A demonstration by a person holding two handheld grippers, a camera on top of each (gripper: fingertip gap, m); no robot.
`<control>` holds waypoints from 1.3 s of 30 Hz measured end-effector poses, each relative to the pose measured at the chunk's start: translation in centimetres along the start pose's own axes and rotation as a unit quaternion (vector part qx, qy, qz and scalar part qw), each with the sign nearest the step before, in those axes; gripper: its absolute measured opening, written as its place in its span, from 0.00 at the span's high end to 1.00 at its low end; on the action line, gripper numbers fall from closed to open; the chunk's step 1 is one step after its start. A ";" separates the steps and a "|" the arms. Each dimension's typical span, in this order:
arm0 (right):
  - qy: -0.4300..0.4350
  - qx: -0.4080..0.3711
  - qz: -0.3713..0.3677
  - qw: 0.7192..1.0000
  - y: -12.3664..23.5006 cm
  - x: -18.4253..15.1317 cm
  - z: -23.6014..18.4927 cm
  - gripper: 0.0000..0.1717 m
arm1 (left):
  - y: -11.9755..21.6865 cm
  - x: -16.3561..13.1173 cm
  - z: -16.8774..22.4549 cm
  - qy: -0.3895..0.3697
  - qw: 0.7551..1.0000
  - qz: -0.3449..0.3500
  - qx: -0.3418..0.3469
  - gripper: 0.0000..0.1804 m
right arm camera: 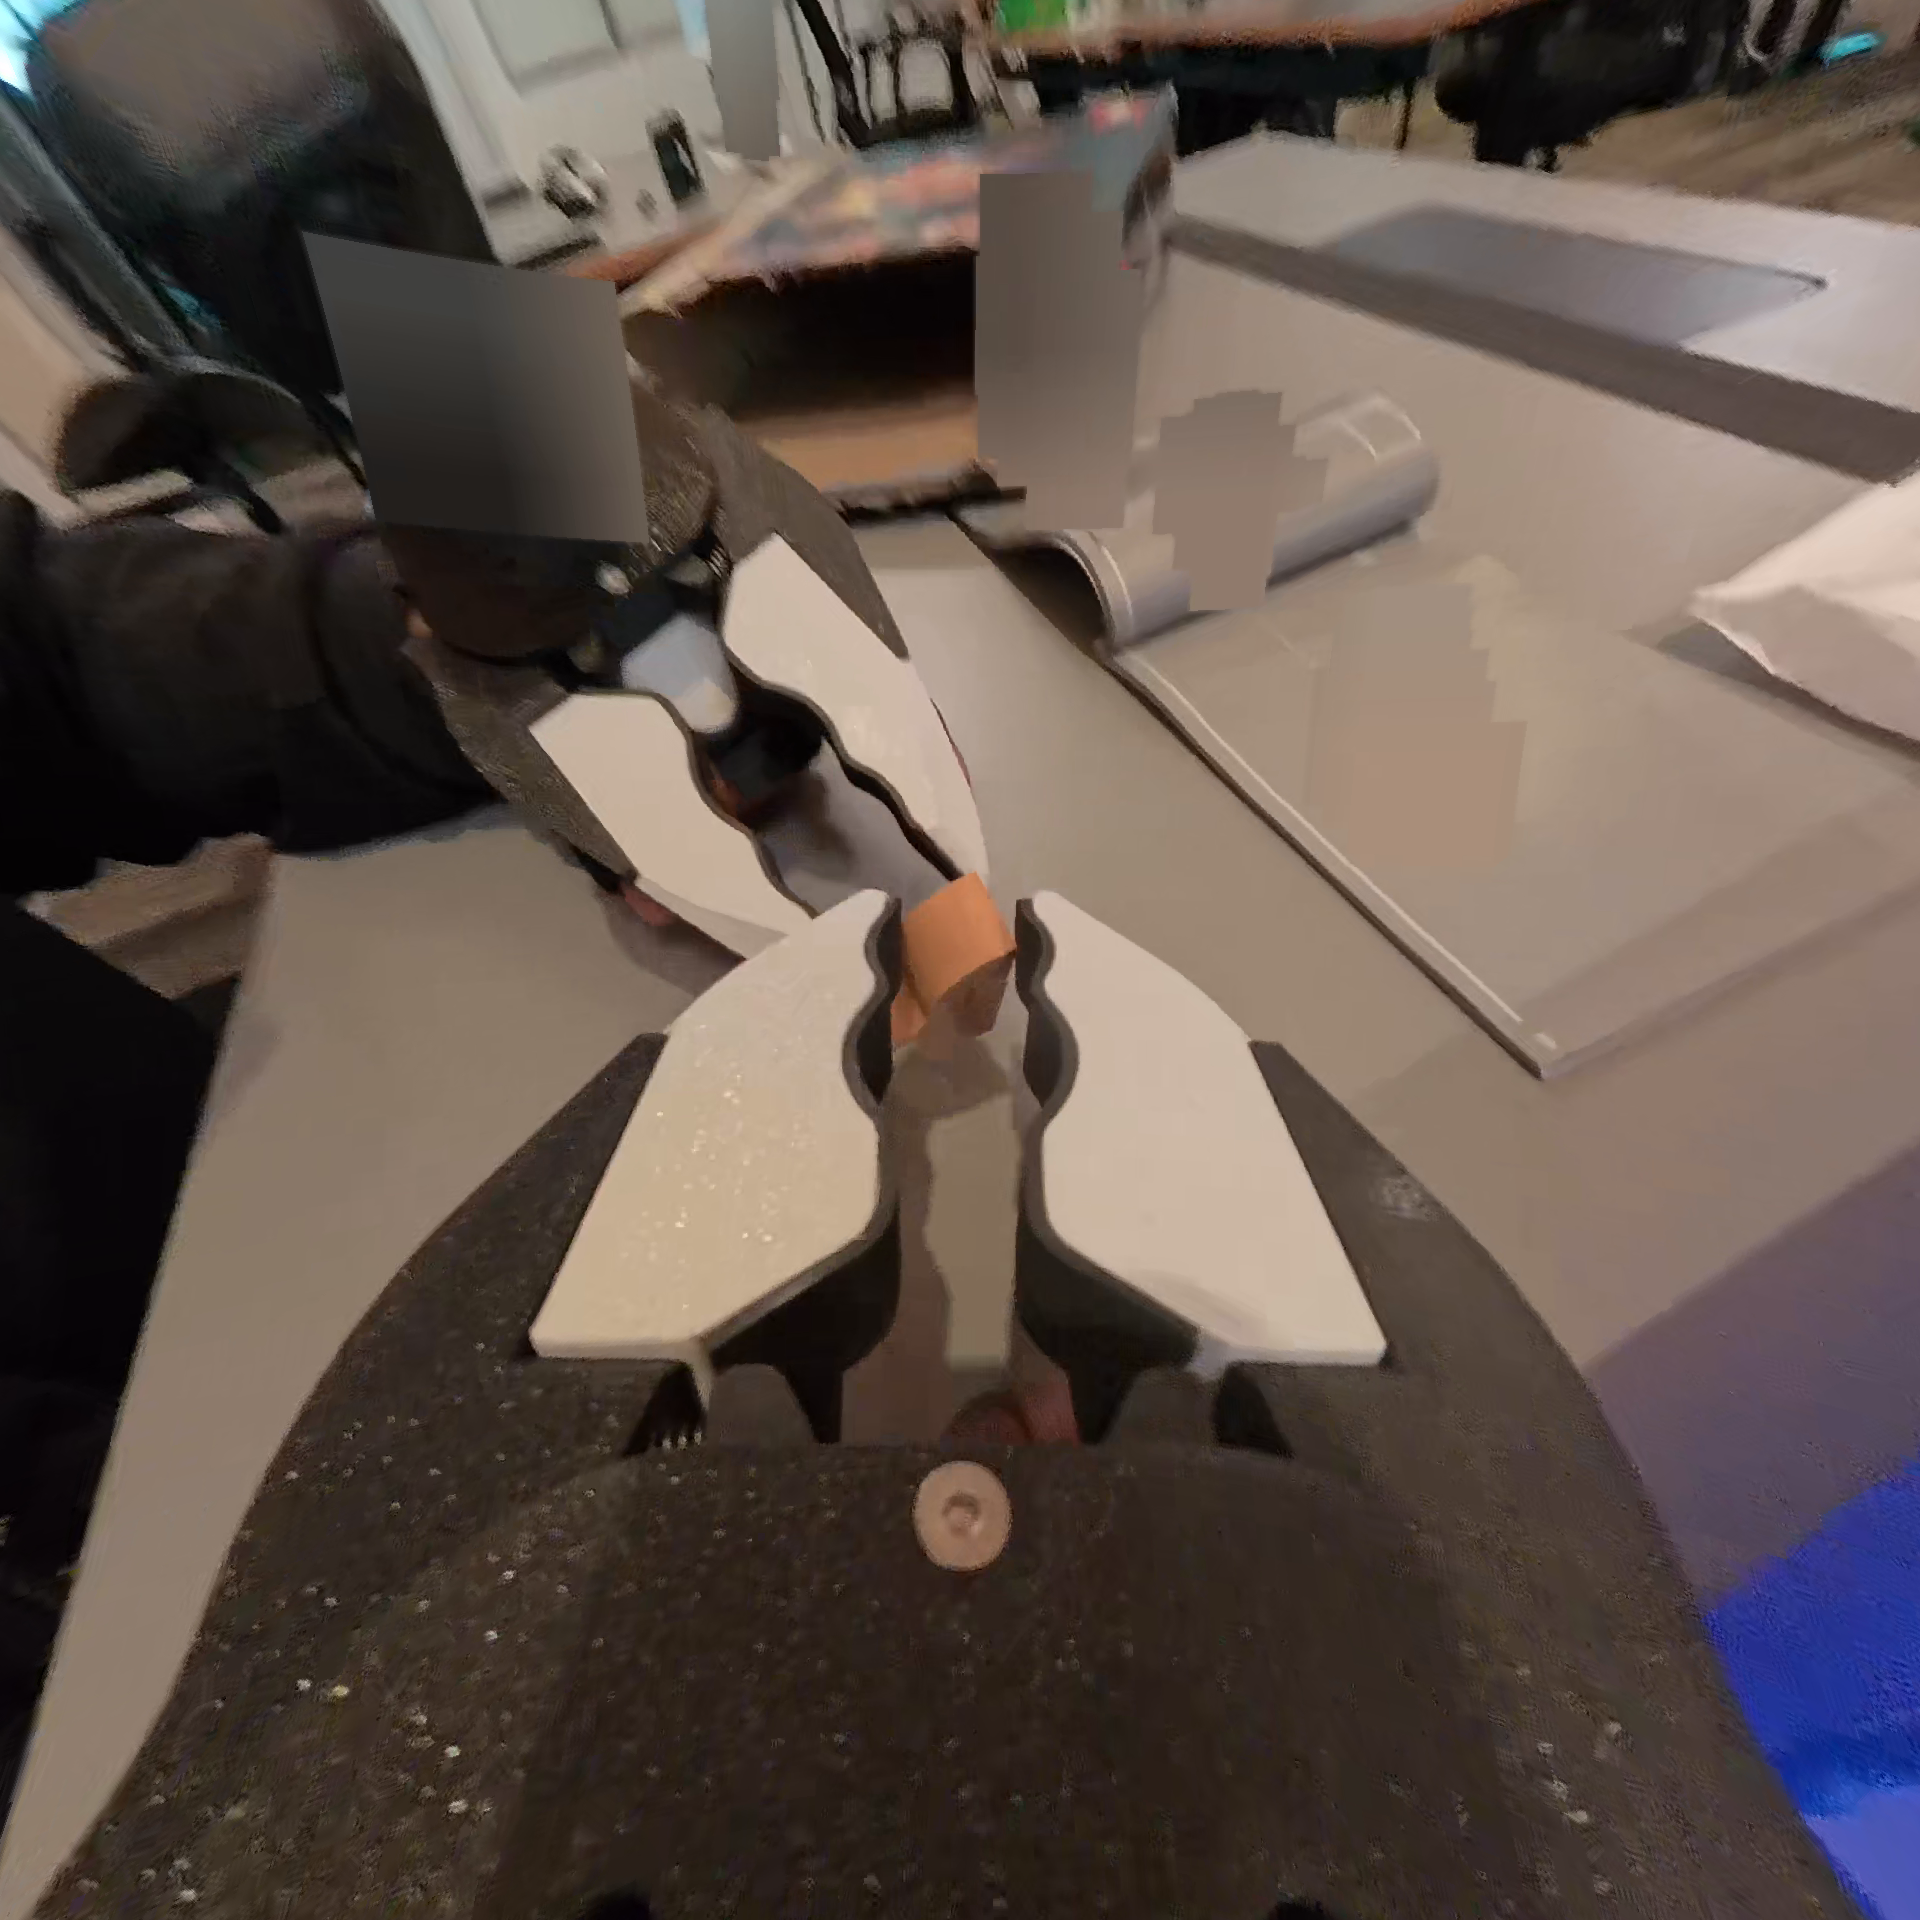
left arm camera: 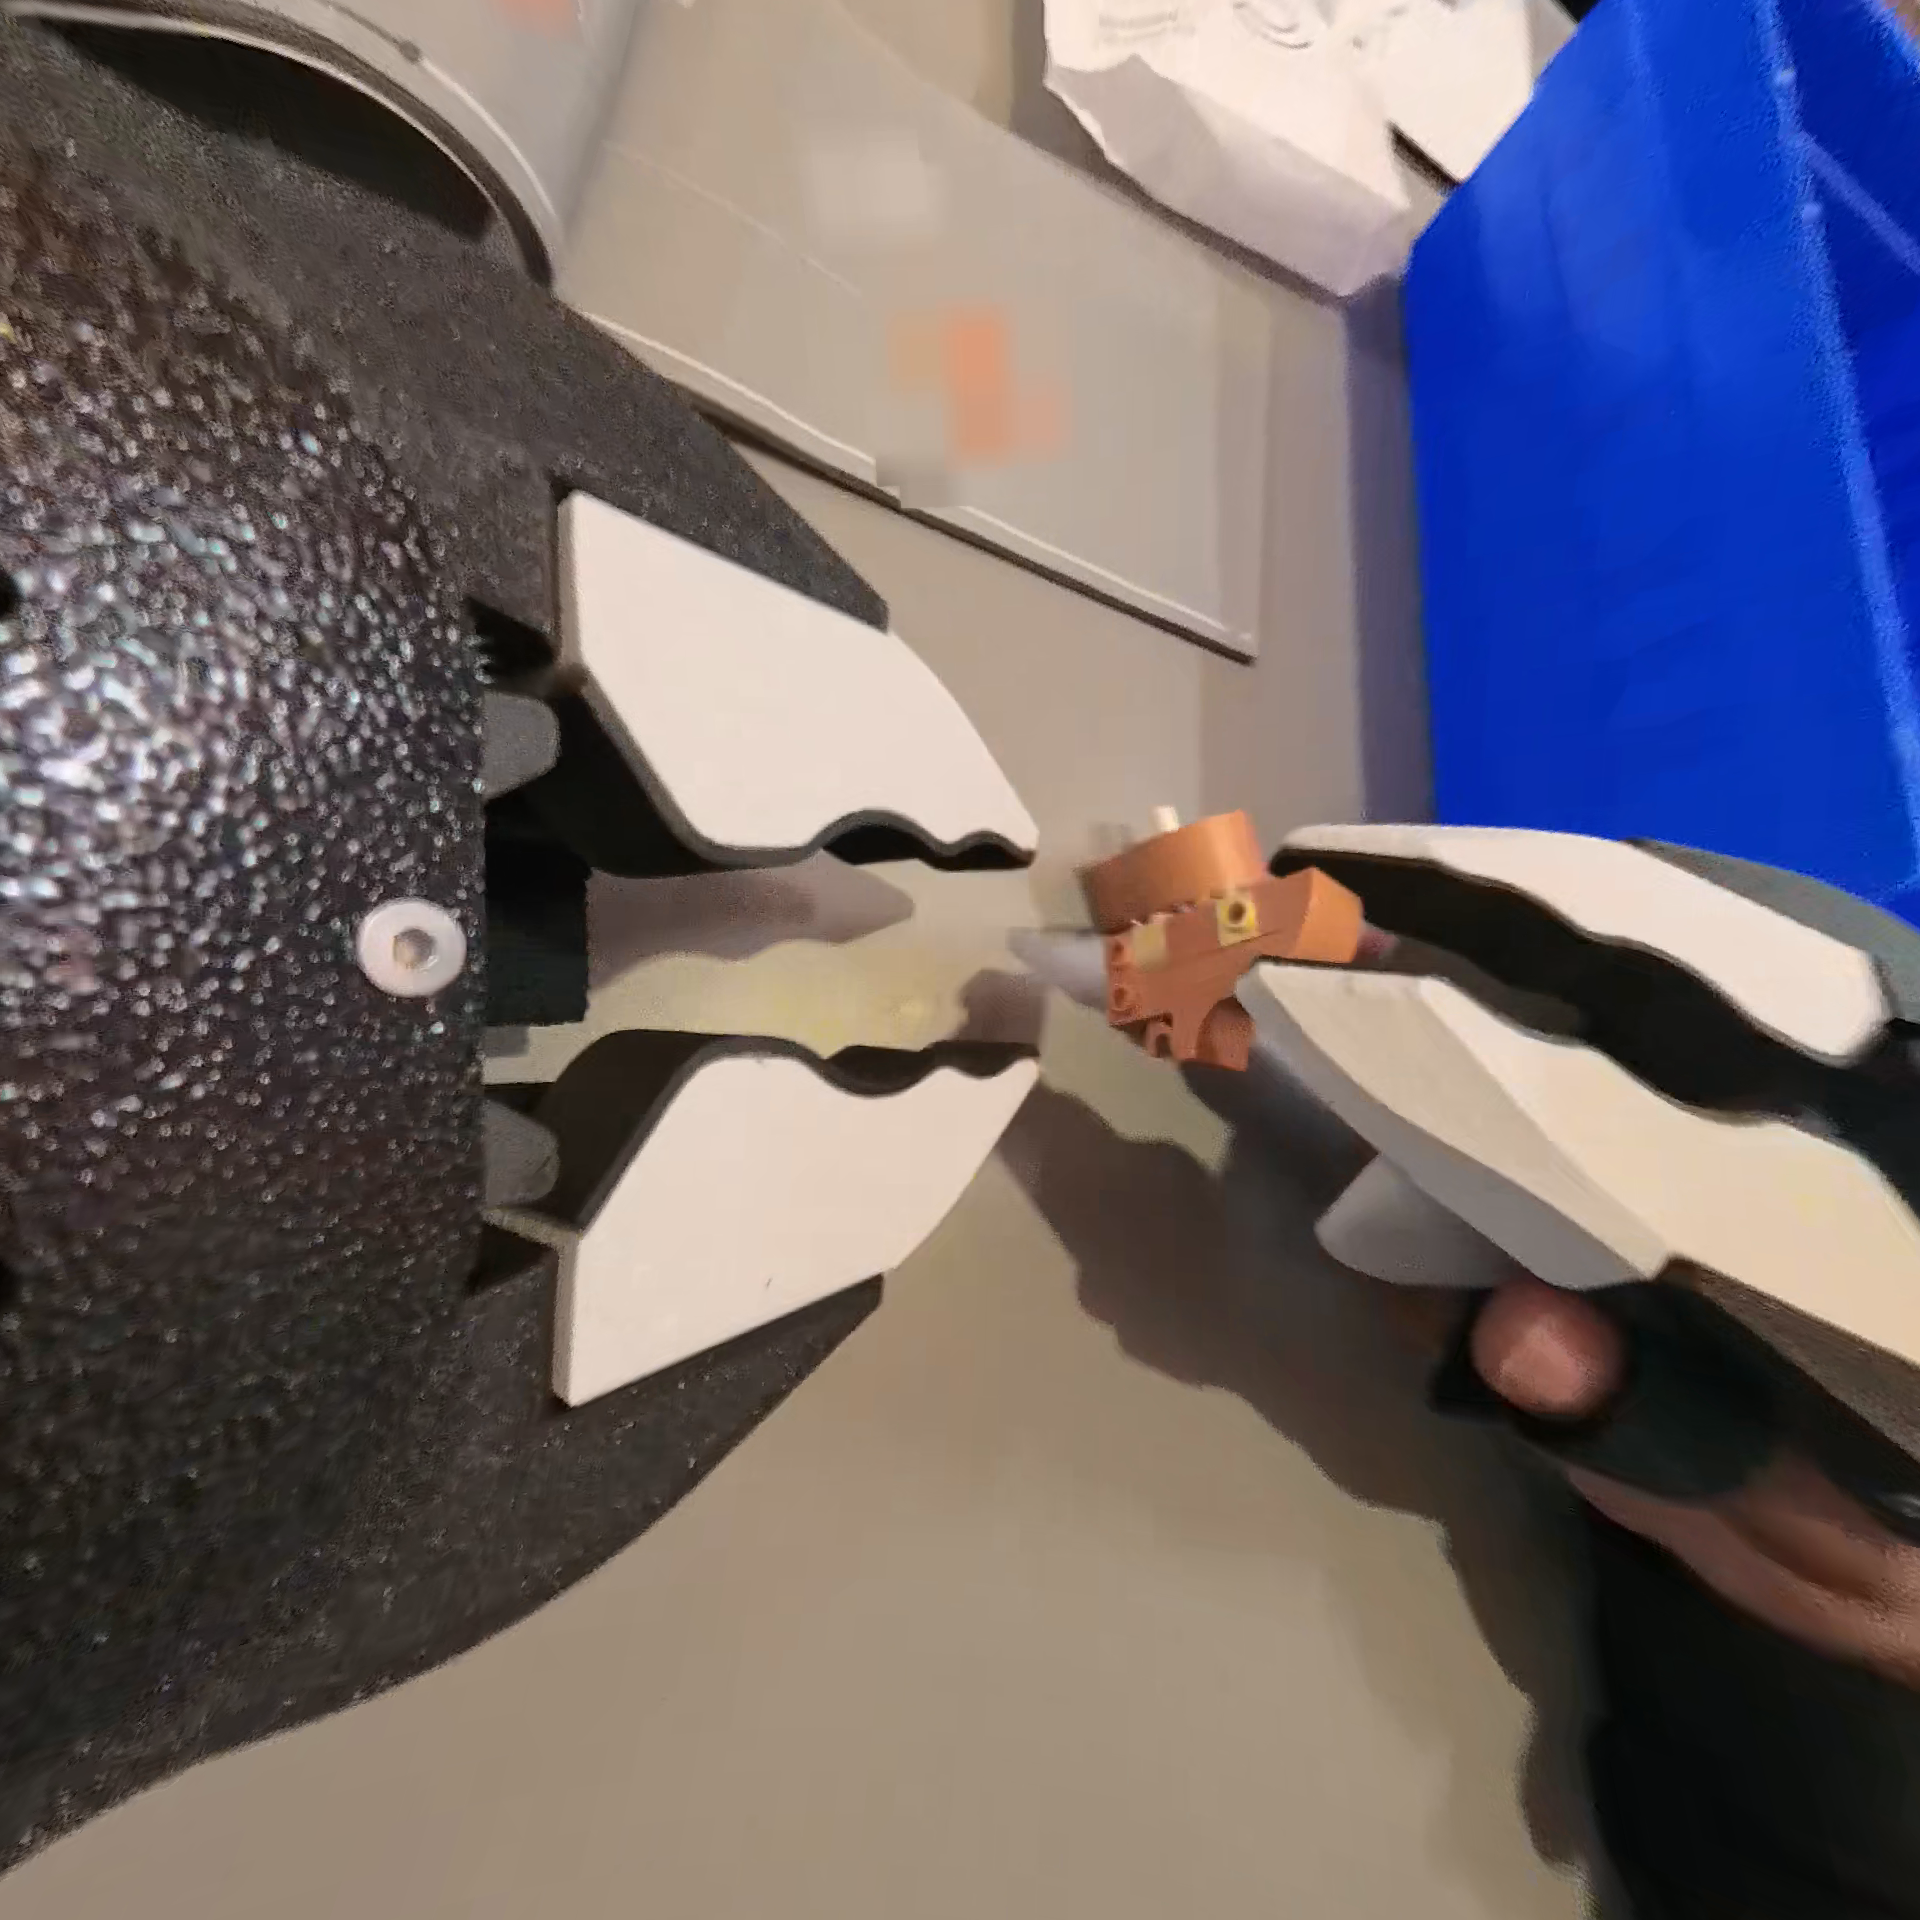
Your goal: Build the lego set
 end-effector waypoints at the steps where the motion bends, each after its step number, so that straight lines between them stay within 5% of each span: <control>1: 0.007 -0.016 -0.016 1.000 -0.2 -0.2 0.2 0.88 | -0.1 -0.3 -0.2 -0.002 1.000 -0.015 0.013 0.83; 10: 0.065 -0.068 -0.100 0.990 -1.4 -1.2 -0.2 0.89 | -0.2 -0.7 -0.7 -0.021 0.998 -0.036 0.054 0.85; 23: 0.058 -0.026 -0.096 0.993 -1.2 -1.3 -0.2 0.82 | 0.0 -0.6 -1.0 -0.025 0.997 -0.022 0.072 0.85; 39: 0.036 -0.012 0.022 0.999 0.9 -0.5 0.2 0.80 | 2.2 1.0 -0.9 -0.025 0.985 0.167 0.042 0.93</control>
Point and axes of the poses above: each gripper's, where its closed fingertips meet, y back along the fingers, x out of its top, z = x × y across the jaws, the point moved 8 cm from there along y, back along the fingers, and after that the axes turned 8 degrees about -z, right-handed, at the moved point
